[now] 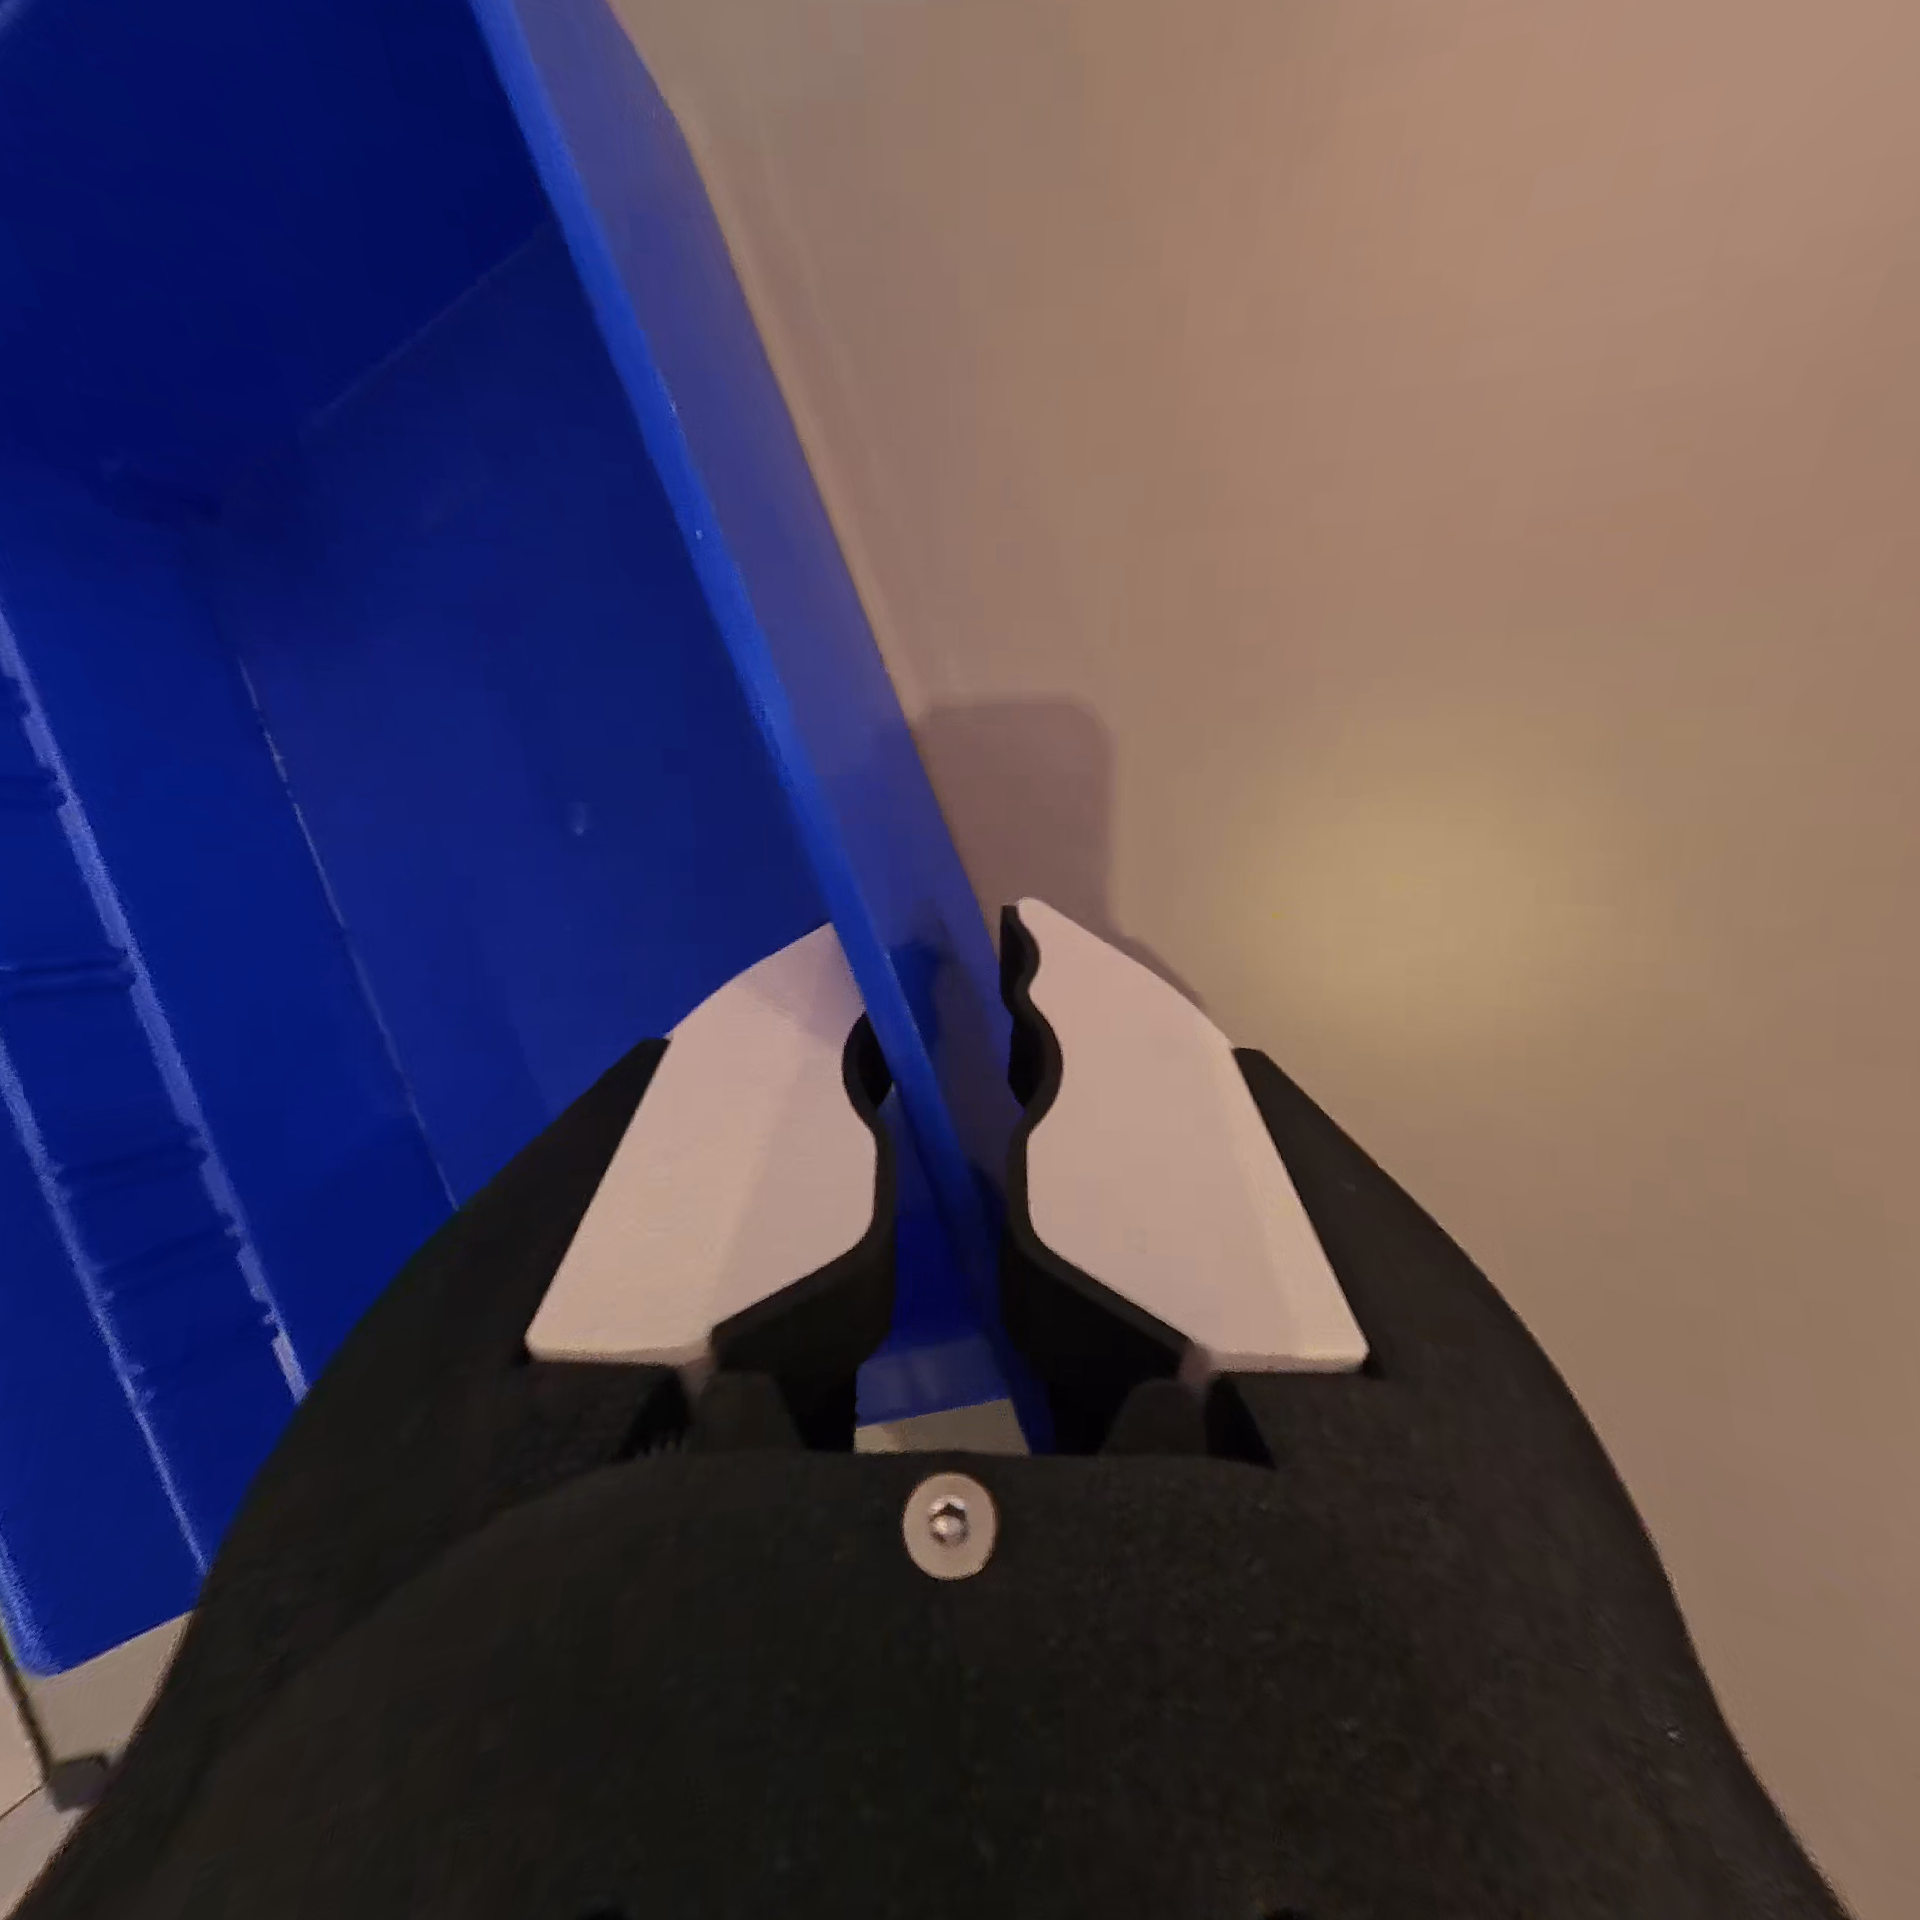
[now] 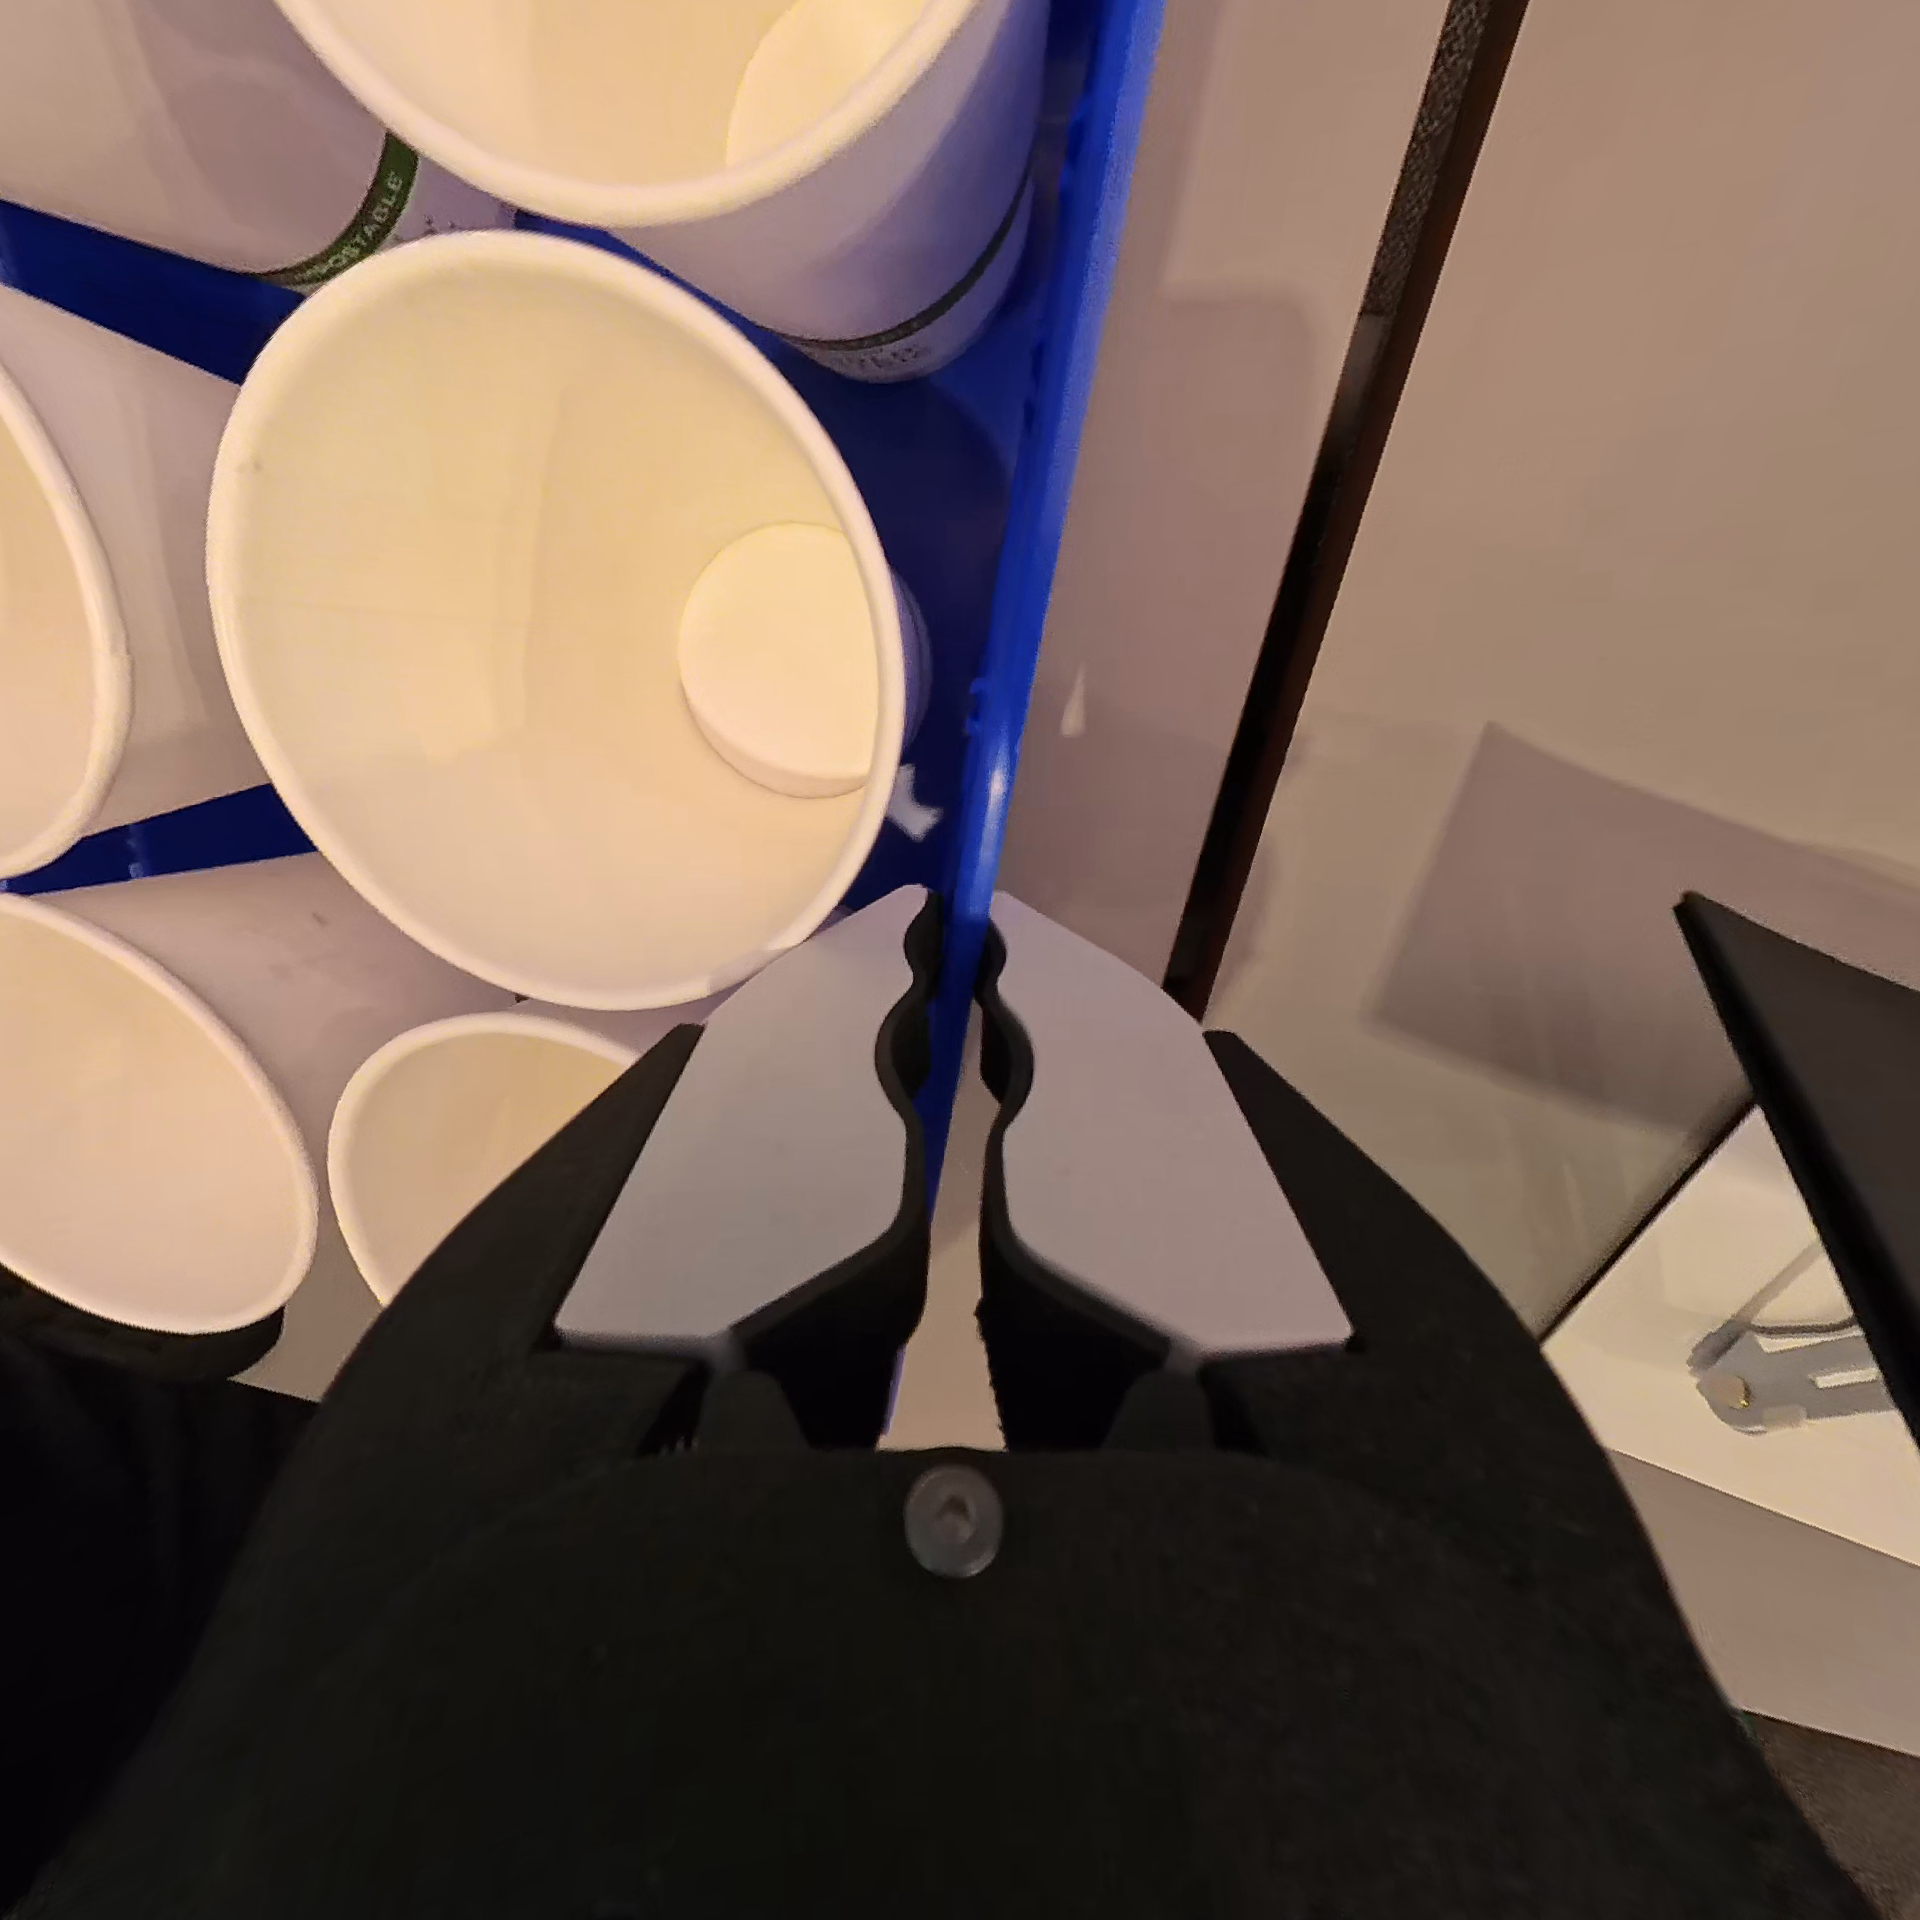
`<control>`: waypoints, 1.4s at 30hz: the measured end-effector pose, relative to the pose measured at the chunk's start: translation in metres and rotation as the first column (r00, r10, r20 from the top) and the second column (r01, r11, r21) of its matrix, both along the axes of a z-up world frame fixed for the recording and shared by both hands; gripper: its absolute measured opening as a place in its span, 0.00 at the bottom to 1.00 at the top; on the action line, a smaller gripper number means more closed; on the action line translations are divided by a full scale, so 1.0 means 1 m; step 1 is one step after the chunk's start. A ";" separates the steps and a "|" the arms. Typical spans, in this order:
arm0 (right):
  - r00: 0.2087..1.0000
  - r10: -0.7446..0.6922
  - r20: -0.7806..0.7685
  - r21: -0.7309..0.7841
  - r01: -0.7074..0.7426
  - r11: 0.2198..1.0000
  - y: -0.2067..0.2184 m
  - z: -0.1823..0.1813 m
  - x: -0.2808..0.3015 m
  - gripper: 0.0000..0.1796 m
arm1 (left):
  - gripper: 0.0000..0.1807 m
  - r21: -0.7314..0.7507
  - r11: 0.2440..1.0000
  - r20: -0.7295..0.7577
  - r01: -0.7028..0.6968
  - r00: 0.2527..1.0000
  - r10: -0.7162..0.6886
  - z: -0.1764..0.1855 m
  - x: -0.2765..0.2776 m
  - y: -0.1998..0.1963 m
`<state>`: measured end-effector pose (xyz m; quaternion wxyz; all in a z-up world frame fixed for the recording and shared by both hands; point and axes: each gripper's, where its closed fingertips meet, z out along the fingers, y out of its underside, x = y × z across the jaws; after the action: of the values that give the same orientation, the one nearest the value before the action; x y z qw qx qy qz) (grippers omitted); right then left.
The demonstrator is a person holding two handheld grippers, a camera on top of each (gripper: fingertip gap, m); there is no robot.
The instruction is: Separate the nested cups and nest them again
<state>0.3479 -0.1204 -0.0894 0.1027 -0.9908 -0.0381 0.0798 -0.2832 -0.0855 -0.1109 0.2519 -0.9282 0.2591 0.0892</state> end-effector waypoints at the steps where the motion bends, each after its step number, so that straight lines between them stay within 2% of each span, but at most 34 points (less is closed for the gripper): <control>1: 1.000 -0.009 0.002 -0.001 0.009 1.000 0.001 0.000 -0.001 0.02 | 0.10 0.000 1.000 0.005 0.015 1.000 -0.015 0.000 0.010 -0.001; 9: 0.999 -0.034 -0.008 0.004 0.034 0.999 0.012 0.000 -0.026 0.02 | 0.15 -0.010 0.992 0.025 0.127 0.992 -0.127 -0.003 0.081 -0.012; 15: 0.997 -0.077 -0.019 0.000 0.077 0.997 0.018 0.001 -0.046 0.02 | 0.26 -0.013 0.980 0.083 0.201 0.976 -0.199 -0.005 0.129 -0.018; 17: 0.995 -0.098 -0.026 0.005 0.098 0.995 0.020 0.001 -0.051 0.02 | 0.33 -0.012 0.974 0.129 0.225 0.967 -0.221 -0.005 0.143 -0.020; 21: 0.990 -0.136 -0.037 0.019 0.137 0.990 0.021 0.001 -0.053 0.02 | 0.44 0.085 0.965 0.217 0.247 0.941 -0.260 0.005 0.158 -0.018; 23: 0.989 -0.144 -0.040 0.020 0.145 0.989 0.020 0.001 -0.054 0.02 | 0.42 0.156 0.954 0.237 0.257 0.928 -0.288 0.018 0.159 -0.018; 28: 0.996 -0.086 -0.008 0.004 0.086 0.996 0.019 0.001 -0.056 0.02 | 0.41 0.257 0.920 0.073 0.294 0.944 -0.322 0.043 0.142 -0.020; 35: 0.998 -0.068 0.007 0.011 0.068 0.998 0.020 -0.003 -0.056 0.02 | 0.42 0.212 0.921 -0.122 0.326 0.944 -0.306 0.053 0.121 -0.029; 38: 0.998 -0.062 0.012 0.016 0.062 0.998 0.020 -0.003 -0.056 0.02 | 0.43 0.227 0.895 -0.231 0.384 0.914 -0.333 0.069 0.121 -0.031; 42: 0.997 -0.075 -0.027 0.025 0.075 0.997 0.020 -0.003 -0.057 0.02 | 0.43 0.299 0.819 -0.471 0.489 0.822 -0.319 0.114 0.118 -0.028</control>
<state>0.2913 -0.1001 -0.0927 0.1188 -0.9890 -0.0006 0.0885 -0.1656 -0.1138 0.0028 0.3939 -0.7378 0.4757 0.2722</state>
